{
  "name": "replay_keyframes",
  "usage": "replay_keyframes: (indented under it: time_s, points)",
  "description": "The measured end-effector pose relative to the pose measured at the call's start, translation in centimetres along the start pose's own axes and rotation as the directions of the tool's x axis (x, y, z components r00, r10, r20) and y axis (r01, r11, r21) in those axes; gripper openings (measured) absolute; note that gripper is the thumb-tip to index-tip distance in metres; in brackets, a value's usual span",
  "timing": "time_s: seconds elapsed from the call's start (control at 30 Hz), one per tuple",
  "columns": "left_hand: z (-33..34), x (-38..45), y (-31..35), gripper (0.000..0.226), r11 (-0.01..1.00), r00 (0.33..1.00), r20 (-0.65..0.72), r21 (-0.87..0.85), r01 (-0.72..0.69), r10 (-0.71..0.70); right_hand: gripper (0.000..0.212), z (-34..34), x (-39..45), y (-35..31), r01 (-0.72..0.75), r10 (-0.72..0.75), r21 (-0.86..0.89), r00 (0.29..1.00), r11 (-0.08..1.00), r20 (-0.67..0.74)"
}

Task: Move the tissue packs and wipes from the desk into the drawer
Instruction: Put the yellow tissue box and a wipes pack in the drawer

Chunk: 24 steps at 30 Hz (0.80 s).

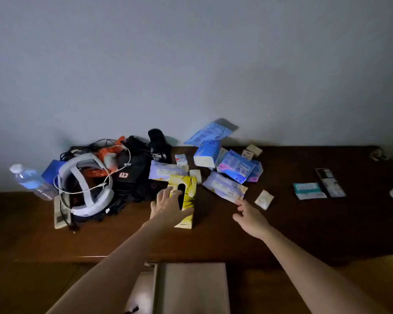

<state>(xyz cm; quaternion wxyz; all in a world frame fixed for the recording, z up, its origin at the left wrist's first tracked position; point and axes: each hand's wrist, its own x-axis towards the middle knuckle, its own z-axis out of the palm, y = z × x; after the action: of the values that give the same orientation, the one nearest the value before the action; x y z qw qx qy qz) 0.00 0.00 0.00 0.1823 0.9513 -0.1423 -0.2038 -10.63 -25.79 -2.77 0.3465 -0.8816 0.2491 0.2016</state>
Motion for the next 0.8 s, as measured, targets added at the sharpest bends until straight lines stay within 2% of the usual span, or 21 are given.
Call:
replay_keyframes:
  time_s: [0.1,0.17,0.23,0.3,0.37,0.47,0.53,0.67,0.8]
  points:
    - [4.6,3.9,-0.4,0.102,0.992,0.991,0.121,0.115,0.051,-0.065,0.064,1.5,5.7,-0.5,0.046,-0.046,-0.100,0.999,0.994,0.001]
    - [7.9,5.9,-1.4,0.108,0.985,0.986,0.136,0.153,0.080,-0.101,0.072,2.8,9.9,-0.6,0.073,-0.078,-0.151,0.997,0.986,-0.022]
    - [10.9,7.6,-3.1,0.104,0.971,0.996,0.048,0.228,0.065,-0.078,0.077,5.1,14.2,0.3,0.070,-0.090,-0.232,0.993,0.970,-0.073]
    - [13.1,8.8,-4.3,0.100,0.955,0.994,-0.108,0.292,0.043,-0.011,0.083,7.7,18.1,1.4,0.014,-0.052,-0.278,0.991,0.960,-0.127]
    - [14.4,9.3,-4.7,0.097,0.947,0.976,-0.216,0.317,0.044,0.026,0.084,10.3,20.7,2.4,-0.020,-0.070,-0.351,0.968,0.936,-0.241]
    - [15.1,9.5,-4.8,0.096,0.935,0.957,-0.288,0.346,0.078,0.027,0.065,12.3,22.2,2.8,-0.015,-0.216,-0.451,0.863,0.893,-0.456]
    - [15.0,9.4,-4.5,0.094,0.928,0.958,-0.288,0.360,0.090,0.019,0.049,12.3,22.3,2.6,-0.023,-0.273,-0.489,0.807,0.872,-0.524]
    - [15.0,9.1,-4.7,0.087,0.944,0.941,-0.335,0.324,0.064,0.051,0.035,12.7,20.7,2.3,-0.030,-0.341,-0.590,0.792,0.807,-0.506]
    - [15.8,9.4,-5.5,0.085,0.952,0.890,-0.441,0.304,0.028,0.115,0.033,13.9,19.6,3.1,-0.014,-0.404,-0.624,0.750,0.782,-0.524]
